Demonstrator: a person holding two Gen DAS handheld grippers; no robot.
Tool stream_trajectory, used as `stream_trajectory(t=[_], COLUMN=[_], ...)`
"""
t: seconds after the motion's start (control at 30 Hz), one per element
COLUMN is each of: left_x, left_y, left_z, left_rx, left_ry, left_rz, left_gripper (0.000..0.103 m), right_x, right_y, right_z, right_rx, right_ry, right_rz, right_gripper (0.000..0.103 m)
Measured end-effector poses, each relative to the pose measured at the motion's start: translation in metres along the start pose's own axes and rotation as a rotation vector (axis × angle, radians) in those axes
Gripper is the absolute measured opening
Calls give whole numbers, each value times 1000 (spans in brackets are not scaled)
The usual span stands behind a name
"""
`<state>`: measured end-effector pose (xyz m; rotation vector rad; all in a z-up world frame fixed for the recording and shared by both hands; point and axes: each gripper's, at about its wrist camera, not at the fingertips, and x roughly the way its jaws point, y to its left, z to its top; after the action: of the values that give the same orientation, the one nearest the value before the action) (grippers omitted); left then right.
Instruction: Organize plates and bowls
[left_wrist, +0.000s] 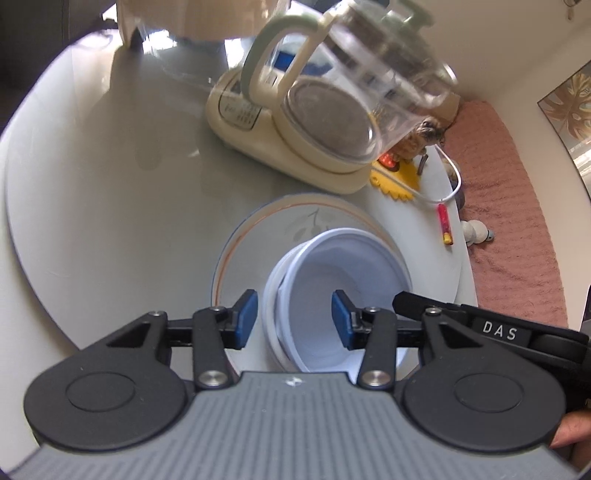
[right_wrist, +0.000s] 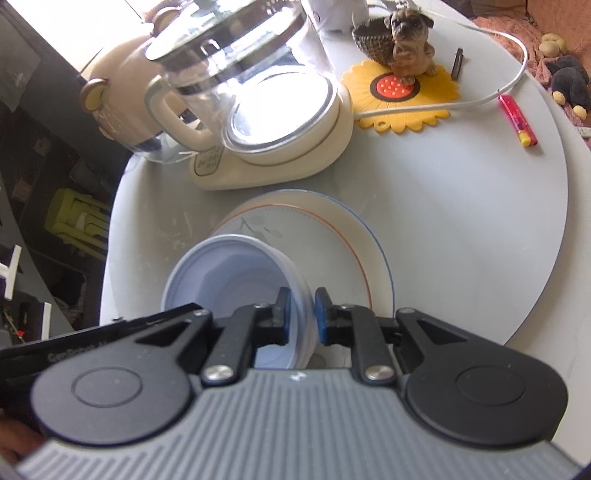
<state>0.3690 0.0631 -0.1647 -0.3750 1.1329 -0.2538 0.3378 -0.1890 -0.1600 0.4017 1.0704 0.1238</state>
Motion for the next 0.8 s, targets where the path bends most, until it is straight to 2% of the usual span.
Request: stream_trajectory(t=[0.2,0.3,0.57,0.67,0.8], left_x=[-43,-66,-129,-151,-182], left_y=[-16,-24,-44,-49,-58], left_z=[-9,-15,-34,-43,-58], left_rx=[-6,7,59,51,62], left_ry=[-91,-138,-235,-264,-305], left_rz=[5,56,113,126,144], left_gripper=[50,50,50,50,50], right_x=[-30,-46,-93,-108,-130], right_y=[4,6,8,10,9], right_z=[-5,-8,-14,-14,-17], right_rx=[-25,-40,-80,-109,-117], right_ry=[-58,-94,-179,-183,-200], right_rz=[32,41,69,56,85], right_gripper=[18,18,18,18,18])
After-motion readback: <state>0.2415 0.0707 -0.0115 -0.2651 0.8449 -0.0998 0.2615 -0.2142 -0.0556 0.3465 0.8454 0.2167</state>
